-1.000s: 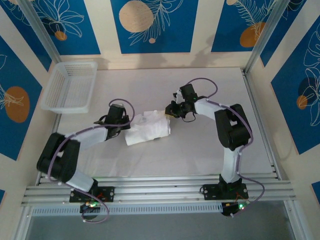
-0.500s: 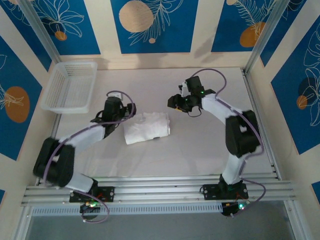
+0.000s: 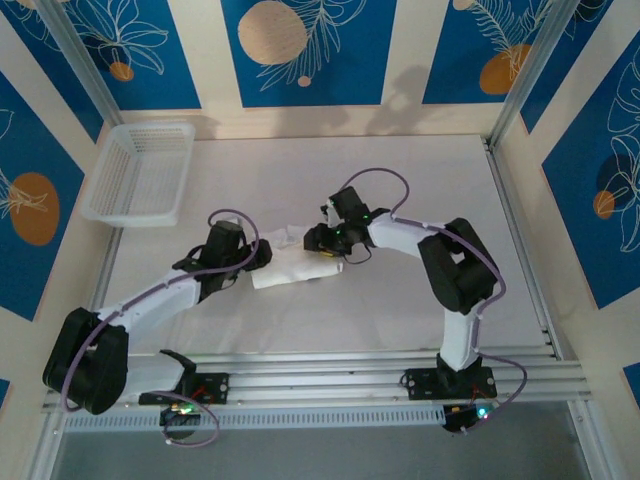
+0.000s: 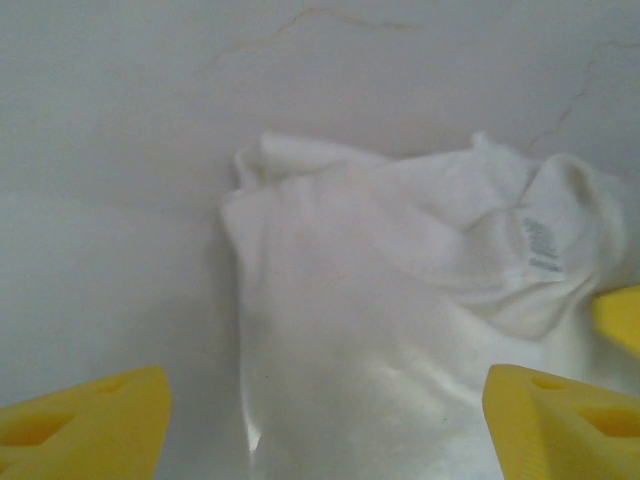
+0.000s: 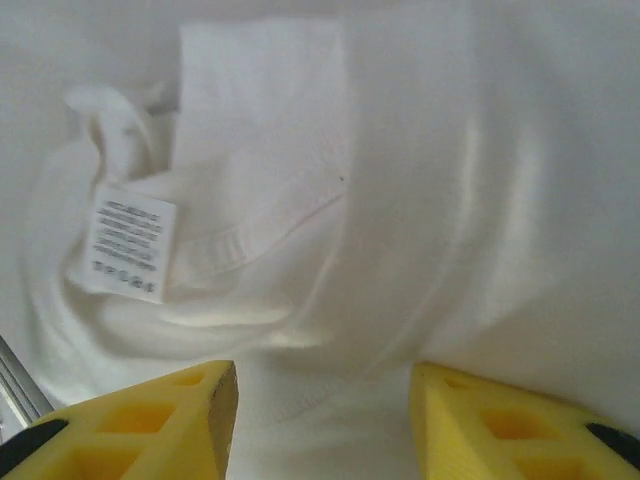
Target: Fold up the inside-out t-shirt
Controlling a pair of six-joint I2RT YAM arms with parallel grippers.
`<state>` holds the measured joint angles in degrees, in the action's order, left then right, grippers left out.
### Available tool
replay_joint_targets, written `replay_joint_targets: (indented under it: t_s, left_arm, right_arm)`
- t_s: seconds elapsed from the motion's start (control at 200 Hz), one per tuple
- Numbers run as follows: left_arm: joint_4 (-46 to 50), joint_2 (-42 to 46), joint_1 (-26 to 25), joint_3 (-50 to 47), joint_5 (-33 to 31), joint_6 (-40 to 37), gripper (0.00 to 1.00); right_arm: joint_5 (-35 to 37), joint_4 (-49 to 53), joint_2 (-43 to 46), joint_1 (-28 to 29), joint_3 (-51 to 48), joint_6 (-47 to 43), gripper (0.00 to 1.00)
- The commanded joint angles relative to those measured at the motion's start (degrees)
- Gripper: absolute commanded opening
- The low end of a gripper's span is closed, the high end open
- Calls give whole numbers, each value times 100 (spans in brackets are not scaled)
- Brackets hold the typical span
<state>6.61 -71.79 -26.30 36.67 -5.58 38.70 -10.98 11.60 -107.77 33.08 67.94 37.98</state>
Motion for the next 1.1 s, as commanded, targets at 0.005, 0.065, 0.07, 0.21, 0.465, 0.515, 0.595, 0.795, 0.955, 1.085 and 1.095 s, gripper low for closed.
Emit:
replay_joint_targets:
  t_s: [0.005, 0.065, 0.07, 0.21, 0.465, 0.515, 0.595, 0.795, 0.955, 1.085, 1.095]
  left_arm:
    - [375, -196, 90, -11, 118, 331, 80]
    - [5, -397, 90, -84, 530, 336, 79]
    - [-29, -414, 86, -87, 566, 338, 78]
    - [-1212, -1182, -87, 91, 1639, 623, 62]
    - [-1824, -4025, -1594, 2684, 1354, 796, 38]
    - [-1765, -4731, -1915, 3565, 1216, 815, 38]
    - [-1387, -5883, -2334, 5264, 1102, 832, 44]
    - [-234, -7856, -2748, 9014, 1218, 891, 64]
    - [-408, -7068, -2690, 8304, 968, 431, 73]
    - [-1103, -5434, -2444, 6233, 702, 57, 77]
    - [-1154, -5291, -2424, 6064, 693, 32, 77]
  right_arm:
    - [-28, 247, 820, -126, -365, 256, 49]
    - [-162, 117, 1230, -254, -692, 494, 49]
    - [-164, 107, 1270, -265, -720, 519, 49]
    - [87, 70, 2343, -524, -1615, 1145, 49]
    - [559, 969, 4319, -1720, -2917, 2099, 49]
    - [747, 1284, 4702, -1979, -3043, 2184, 49]
    - [965, 1799, 5280, -2366, -3136, 2268, 49]
    - [905, 2336, 6331, -3316, -3142, 2056, 51]
    - [288, 2594, 5816, -4128, -2809, 1611, 51]
    - [-3, 2133, 5026, -4556, -2659, 1326, 51]
    - [-5, 2087, 4938, -4582, -2645, 1300, 51]
